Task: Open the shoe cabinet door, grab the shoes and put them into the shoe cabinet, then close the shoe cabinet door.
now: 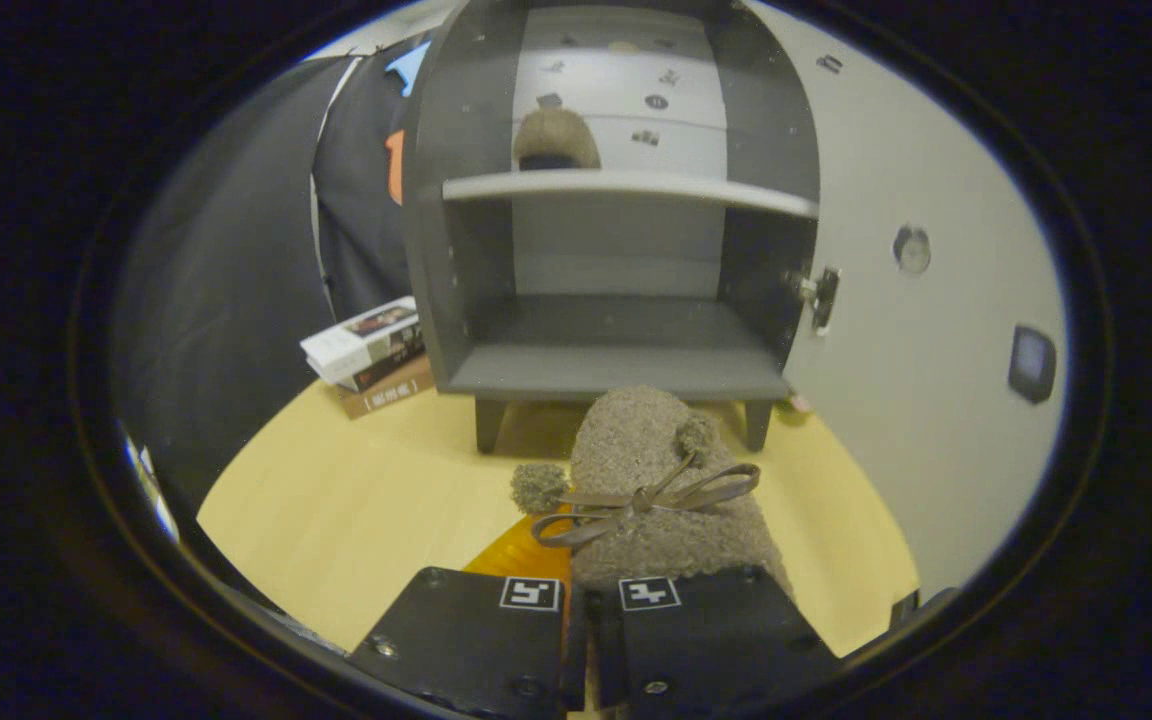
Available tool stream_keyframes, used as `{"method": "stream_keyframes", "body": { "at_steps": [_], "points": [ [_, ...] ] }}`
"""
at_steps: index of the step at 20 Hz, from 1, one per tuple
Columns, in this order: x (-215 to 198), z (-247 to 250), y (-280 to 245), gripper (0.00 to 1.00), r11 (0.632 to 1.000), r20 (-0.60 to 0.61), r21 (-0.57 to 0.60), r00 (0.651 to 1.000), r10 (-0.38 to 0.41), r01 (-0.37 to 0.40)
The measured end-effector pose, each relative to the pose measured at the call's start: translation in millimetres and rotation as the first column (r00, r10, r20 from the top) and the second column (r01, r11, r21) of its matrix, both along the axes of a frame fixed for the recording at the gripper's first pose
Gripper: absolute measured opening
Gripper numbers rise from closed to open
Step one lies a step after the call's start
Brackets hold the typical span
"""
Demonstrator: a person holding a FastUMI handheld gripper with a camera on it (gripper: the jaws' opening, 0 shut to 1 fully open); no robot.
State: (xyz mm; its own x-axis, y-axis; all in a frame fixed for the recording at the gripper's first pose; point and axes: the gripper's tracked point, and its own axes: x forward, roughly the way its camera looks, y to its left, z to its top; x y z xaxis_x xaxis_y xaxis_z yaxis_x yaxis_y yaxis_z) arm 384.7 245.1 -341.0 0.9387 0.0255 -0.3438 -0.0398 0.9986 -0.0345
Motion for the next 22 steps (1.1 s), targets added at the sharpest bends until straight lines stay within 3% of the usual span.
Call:
{"method": "stream_keyframes", "body": {
  "at_steps": [13, 22],
  "points": [
    [45.6, 235.9, -13.3, 0.09, 0.999, 0.293, 0.011, 0.955, 0.045, -0.05],
    [160.5, 304.7, -10.9, 0.09, 0.998, 0.384, 0.025, 0.922, 0.05, -0.064]
  ]
}}
